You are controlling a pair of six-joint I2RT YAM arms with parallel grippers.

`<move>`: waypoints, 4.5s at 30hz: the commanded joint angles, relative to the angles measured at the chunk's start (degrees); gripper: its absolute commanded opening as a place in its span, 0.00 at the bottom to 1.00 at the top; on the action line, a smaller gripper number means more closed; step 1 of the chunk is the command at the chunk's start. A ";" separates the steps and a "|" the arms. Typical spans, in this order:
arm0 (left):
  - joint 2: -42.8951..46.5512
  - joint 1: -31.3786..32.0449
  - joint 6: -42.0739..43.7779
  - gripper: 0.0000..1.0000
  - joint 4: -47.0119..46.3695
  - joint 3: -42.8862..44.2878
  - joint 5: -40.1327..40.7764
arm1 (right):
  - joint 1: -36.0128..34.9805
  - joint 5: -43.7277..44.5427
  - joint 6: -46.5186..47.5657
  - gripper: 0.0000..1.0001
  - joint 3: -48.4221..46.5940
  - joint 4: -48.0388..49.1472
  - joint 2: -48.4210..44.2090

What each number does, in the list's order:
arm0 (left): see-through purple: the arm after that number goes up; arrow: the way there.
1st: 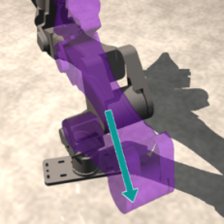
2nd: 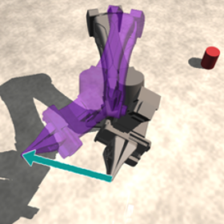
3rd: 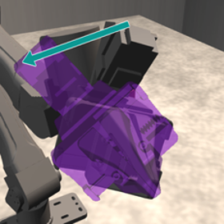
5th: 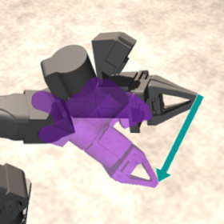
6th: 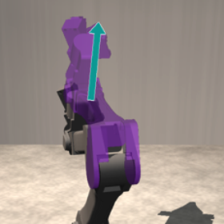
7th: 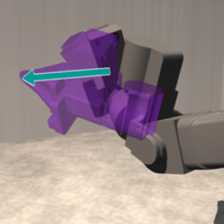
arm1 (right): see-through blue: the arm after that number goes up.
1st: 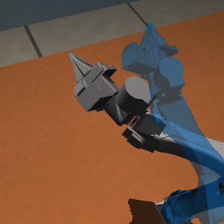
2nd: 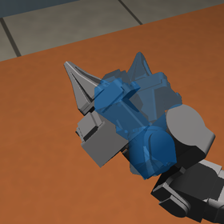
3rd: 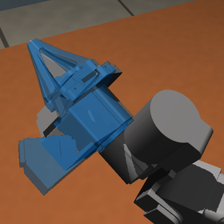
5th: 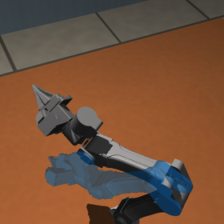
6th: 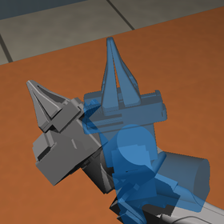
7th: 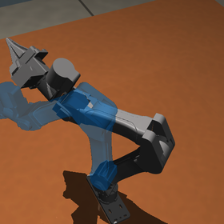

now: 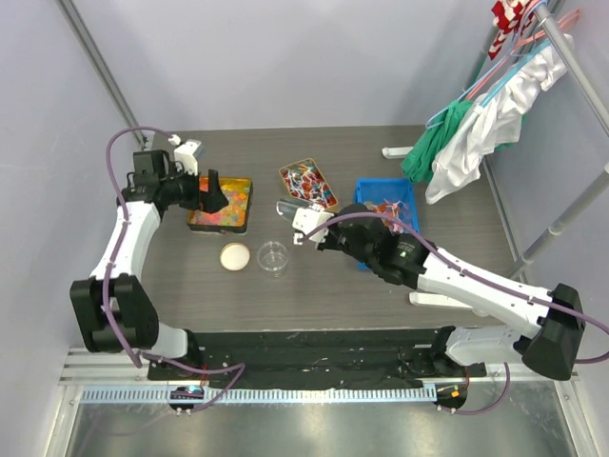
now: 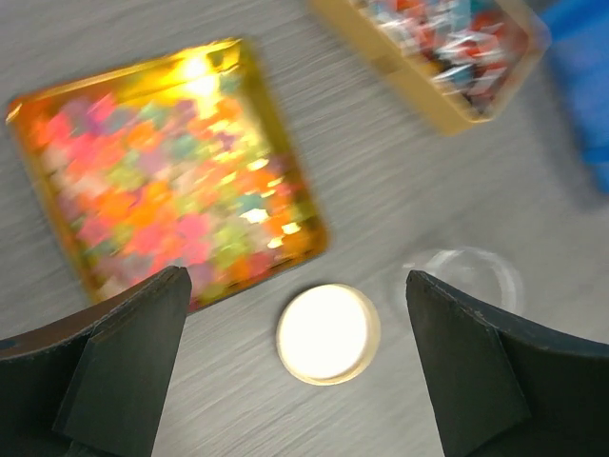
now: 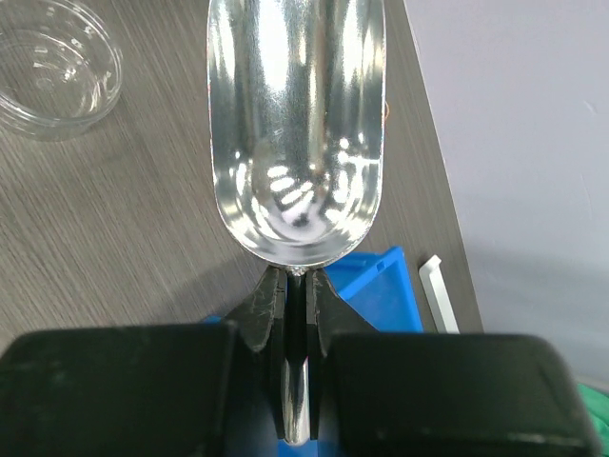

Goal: Pack the candies
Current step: Pick up the spatula from the center of the board, then pick up the storage box at the center of the board.

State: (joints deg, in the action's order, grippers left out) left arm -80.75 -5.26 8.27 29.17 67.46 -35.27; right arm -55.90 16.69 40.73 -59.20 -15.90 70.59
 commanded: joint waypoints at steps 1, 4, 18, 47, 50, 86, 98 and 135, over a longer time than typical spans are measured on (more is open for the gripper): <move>-4.49 -1.86 2.89 1.00 -5.26 -0.14 13.90 | 2.19 -2.62 -2.14 0.01 -0.83 -0.01 -3.70; -7.31 -2.92 3.41 0.95 -6.49 1.79 16.00 | 3.34 -4.02 -2.67 0.01 -0.48 0.17 -3.88; -18.65 -3.01 6.93 0.46 -9.13 8.38 25.94 | 3.60 -6.05 -3.82 0.01 2.24 2.54 -2.74; -35.09 -2.83 12.55 0.18 -8.95 17.88 29.46 | 2.20 -5.79 -3.38 0.01 4.09 3.68 1.66; -36.14 -2.22 13.52 0.17 -9.39 17.71 30.78 | 1.85 -5.61 -3.29 0.01 4.27 3.68 1.92; -40.80 -0.37 13.35 0.00 8.09 27.81 17.25 | 0.88 -3.24 -2.85 0.01 3.74 4.48 4.03; -29.22 -0.54 5.80 0.00 11.18 28.25 12.77 | 0.97 0.09 -0.48 0.01 -12.94 -6.33 12.29; -29.02 0.25 -4.40 0.00 25.59 27.28 -13.06 | 1.49 3.44 -1.62 0.01 -47.24 -24.18 22.22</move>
State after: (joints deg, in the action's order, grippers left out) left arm -110.43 -4.64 4.32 51.62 91.22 -37.10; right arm -54.52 21.93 41.63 -105.56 -39.72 95.85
